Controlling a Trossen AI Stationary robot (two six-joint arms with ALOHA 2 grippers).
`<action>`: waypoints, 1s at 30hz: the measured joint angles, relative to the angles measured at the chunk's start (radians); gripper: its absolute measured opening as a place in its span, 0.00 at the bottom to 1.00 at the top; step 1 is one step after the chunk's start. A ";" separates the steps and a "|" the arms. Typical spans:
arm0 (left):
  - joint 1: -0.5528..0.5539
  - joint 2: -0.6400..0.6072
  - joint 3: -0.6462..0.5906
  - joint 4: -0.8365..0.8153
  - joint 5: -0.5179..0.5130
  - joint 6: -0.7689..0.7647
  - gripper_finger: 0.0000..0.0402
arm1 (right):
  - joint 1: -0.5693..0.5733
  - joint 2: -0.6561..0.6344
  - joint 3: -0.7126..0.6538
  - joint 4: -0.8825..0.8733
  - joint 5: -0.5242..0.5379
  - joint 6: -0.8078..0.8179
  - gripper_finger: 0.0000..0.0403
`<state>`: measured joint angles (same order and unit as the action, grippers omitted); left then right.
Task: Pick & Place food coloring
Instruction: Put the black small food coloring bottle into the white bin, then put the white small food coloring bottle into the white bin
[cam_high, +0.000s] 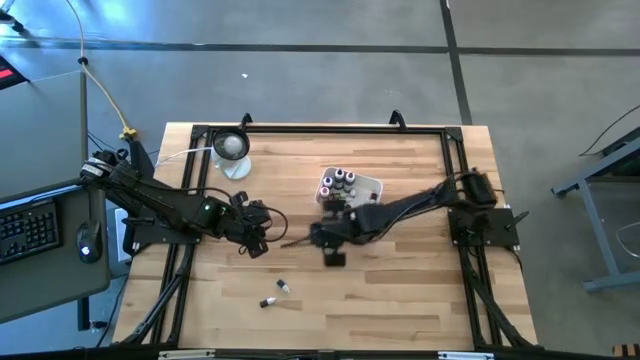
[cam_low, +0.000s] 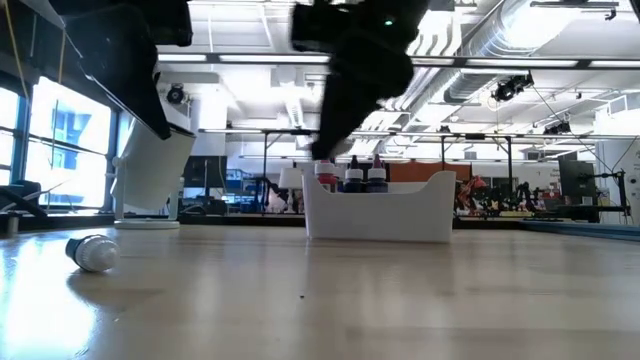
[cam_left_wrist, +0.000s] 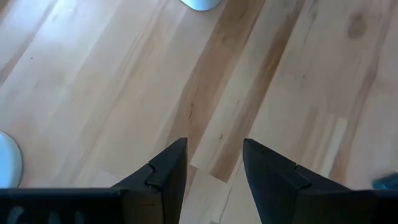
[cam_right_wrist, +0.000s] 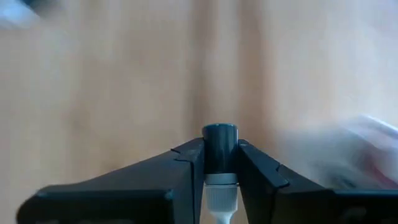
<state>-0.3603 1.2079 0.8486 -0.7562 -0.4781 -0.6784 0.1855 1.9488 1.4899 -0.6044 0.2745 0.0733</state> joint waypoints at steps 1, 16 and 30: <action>0.000 0.000 0.000 -0.001 0.005 0.000 0.38 | -0.010 -0.026 0.000 -0.062 0.034 0.008 0.17; 0.000 0.000 0.000 -0.001 0.004 0.000 0.38 | -0.237 -0.205 -0.426 0.034 0.061 0.079 0.21; 0.000 0.000 0.000 0.036 0.007 0.000 0.38 | -0.253 -0.207 -0.243 -0.037 0.018 0.053 0.36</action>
<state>-0.3603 1.2079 0.8486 -0.7205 -0.4716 -0.6781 -0.0676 1.7413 1.2467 -0.6411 0.2926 0.1261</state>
